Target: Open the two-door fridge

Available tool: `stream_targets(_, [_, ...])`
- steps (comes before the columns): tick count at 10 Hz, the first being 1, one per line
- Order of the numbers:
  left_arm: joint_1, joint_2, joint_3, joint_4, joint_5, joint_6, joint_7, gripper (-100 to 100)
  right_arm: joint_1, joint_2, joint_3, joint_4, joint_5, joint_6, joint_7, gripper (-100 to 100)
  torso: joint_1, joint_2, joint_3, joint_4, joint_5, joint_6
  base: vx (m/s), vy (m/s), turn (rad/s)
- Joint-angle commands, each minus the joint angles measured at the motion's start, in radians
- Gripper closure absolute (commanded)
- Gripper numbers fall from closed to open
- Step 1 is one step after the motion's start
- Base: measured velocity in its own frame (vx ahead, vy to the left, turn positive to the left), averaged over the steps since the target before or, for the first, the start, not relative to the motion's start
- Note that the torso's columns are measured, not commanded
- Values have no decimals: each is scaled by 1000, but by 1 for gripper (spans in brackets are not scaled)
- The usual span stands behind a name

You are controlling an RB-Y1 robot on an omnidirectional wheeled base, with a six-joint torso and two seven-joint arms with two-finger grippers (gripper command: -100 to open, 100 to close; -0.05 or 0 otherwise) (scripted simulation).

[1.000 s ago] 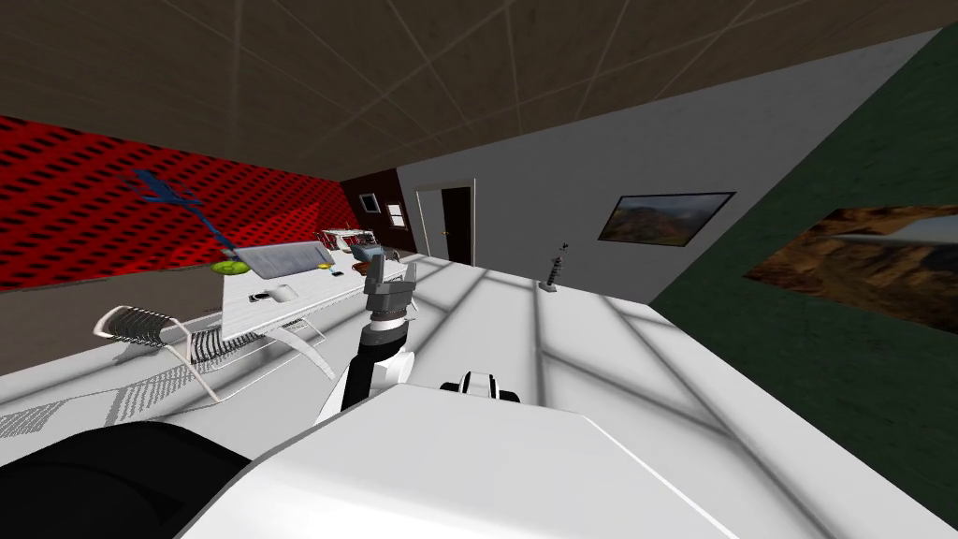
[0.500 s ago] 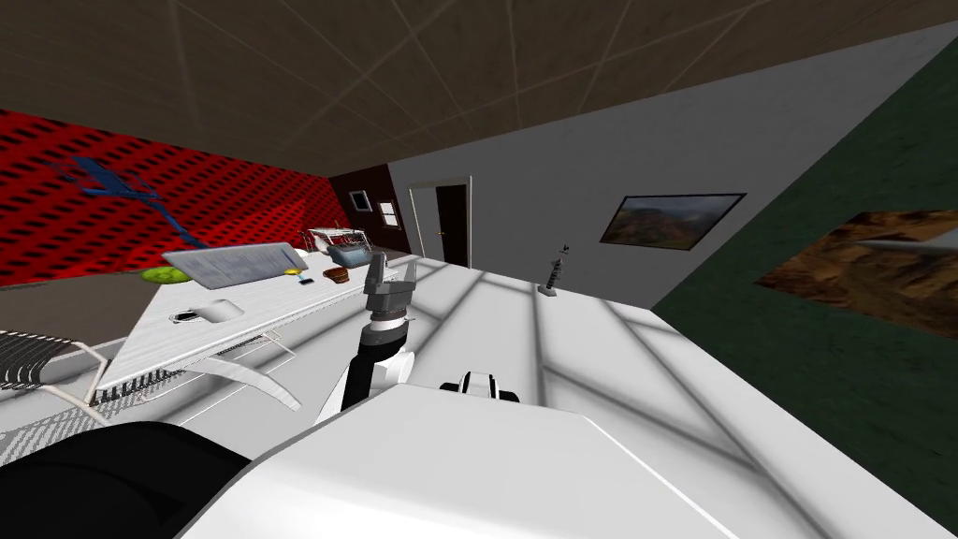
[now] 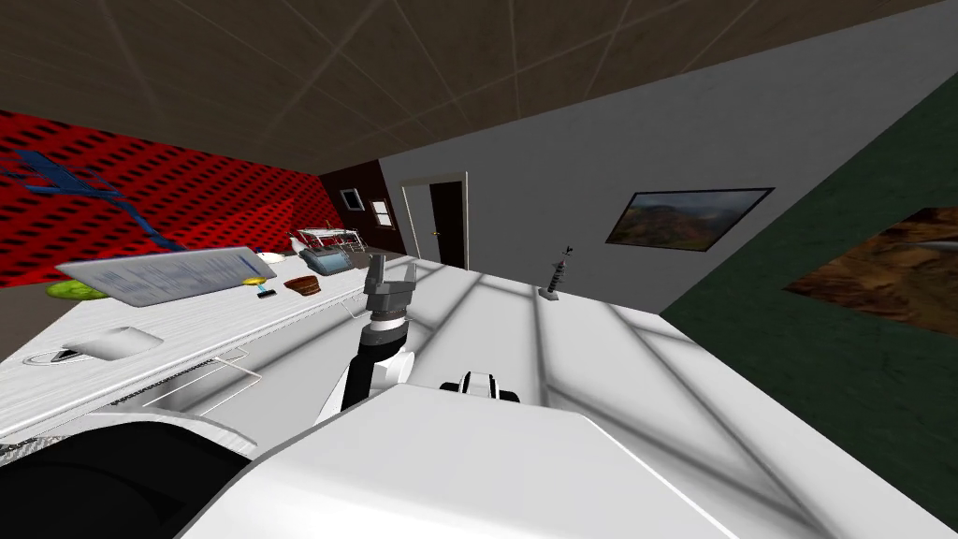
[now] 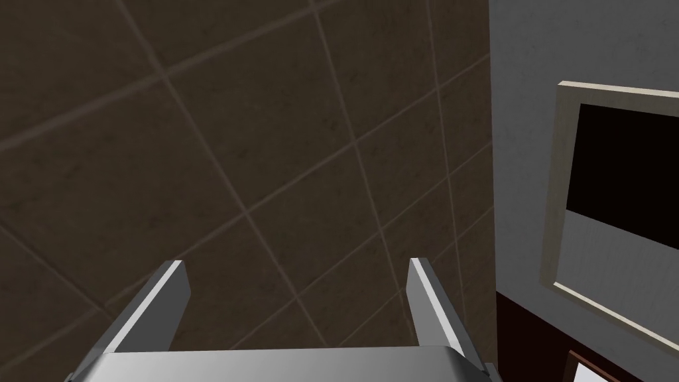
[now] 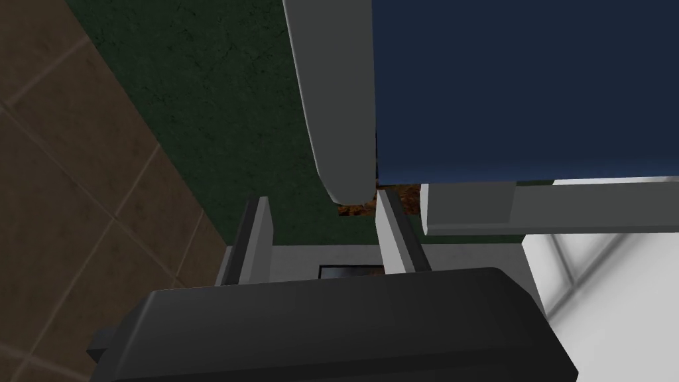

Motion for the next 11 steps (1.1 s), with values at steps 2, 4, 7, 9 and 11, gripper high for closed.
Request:
stream_targets(2, [0, 0, 0, 0, 0, 0, 0, 0, 40, -22, -6, 40, 5, 53, -9, 100, 7, -3, 0, 0, 1, 2, 299, -47, -6])
stream_targets(4, [0, 0, 0, 0, 0, 0, 0, 0, 40, -22, -6, 40, 5, 53, -9, 100, 15, -3, 0, 0, 4, 5, 224, -80, -11])
stream_targets(7, [0, 0, 0, 0, 0, 0, 0, 0, 63, -14, -6, 66, -12, -3, -27, -100, 18, 4, 10, 6, -1, 9, 45, -32, -28])
stream_targets(9, [0, 0, 0, 0, 0, 0, 0, 0, 107, -27, -19, 81, -29, -37, -54, -100, 11, 5, 15, 9, -8, 10, 44, -49, -37])
stream_targets(11, [0, 0, 0, 0, 0, 0, 0, 0, 121, -23, -7, 72, -26, -27, -68, -100, 12, 5, 15, 9, -8, 10, 27, -30, -16])
